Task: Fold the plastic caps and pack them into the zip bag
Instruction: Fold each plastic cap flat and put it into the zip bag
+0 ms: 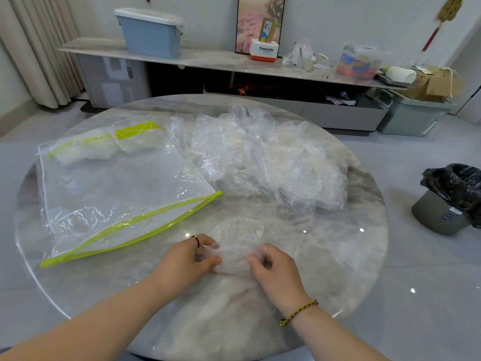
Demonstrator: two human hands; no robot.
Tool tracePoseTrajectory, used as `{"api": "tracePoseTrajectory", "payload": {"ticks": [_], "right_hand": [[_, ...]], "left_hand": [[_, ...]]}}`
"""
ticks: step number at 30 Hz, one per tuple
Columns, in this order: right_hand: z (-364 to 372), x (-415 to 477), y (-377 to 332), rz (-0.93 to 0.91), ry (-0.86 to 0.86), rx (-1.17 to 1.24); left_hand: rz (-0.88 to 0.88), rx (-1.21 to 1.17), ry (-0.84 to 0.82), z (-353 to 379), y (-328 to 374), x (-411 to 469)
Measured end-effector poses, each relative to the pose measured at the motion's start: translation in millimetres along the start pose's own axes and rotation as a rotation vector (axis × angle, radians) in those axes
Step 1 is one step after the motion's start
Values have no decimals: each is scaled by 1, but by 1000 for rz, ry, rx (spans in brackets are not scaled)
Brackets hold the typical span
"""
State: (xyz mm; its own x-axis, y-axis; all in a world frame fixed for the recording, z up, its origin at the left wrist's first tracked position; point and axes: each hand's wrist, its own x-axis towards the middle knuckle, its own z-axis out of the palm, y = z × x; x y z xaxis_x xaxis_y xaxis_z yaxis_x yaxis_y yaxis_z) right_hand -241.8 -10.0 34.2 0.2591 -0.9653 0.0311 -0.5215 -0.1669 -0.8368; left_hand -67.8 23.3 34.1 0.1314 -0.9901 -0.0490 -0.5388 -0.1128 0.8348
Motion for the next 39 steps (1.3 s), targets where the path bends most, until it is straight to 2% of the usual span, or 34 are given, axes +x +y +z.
{"api": "tracePoseTrajectory", "payload": {"ticks": [4,8,10,11,12,14,18,21,22,24,25,28,32,36,39], "right_hand": [[-4,9,1,57,42,-98],[-9,7,-2,-46,99,-428],[-7,6,1,-291,233,-573],[-6,5,2,-427,246,-599],[-3,4,2,-537,218,-594],[2,-1,-2,-623,79,-615],[9,-6,-3,-495,-142,-734],[5,-4,-7,-347,-187,-745],[4,-2,-5,-343,-208,-721],[0,1,-3,-347,-280,-656],[1,1,-2,-369,-261,-633],[0,2,-1,-365,-261,-596],[-2,1,-1,-335,-298,-563],[-2,-1,-2,-373,-192,-530],[-9,-2,-6,-311,-216,-541]], "left_hand": [[-45,48,89,5,2,-1],[-49,88,110,7,4,0],[-31,142,107,8,4,2],[-28,169,107,8,4,3],[-24,187,106,8,3,4],[-23,216,91,6,5,4],[0,249,59,3,9,3],[27,226,6,-2,10,3],[77,224,-1,-6,9,2],[326,343,33,-10,1,2],[453,443,38,-13,-3,2],[605,701,-36,-16,-5,3],[605,734,-80,-9,-2,7],[537,642,-33,-5,0,10],[394,498,15,-6,1,8]]}}
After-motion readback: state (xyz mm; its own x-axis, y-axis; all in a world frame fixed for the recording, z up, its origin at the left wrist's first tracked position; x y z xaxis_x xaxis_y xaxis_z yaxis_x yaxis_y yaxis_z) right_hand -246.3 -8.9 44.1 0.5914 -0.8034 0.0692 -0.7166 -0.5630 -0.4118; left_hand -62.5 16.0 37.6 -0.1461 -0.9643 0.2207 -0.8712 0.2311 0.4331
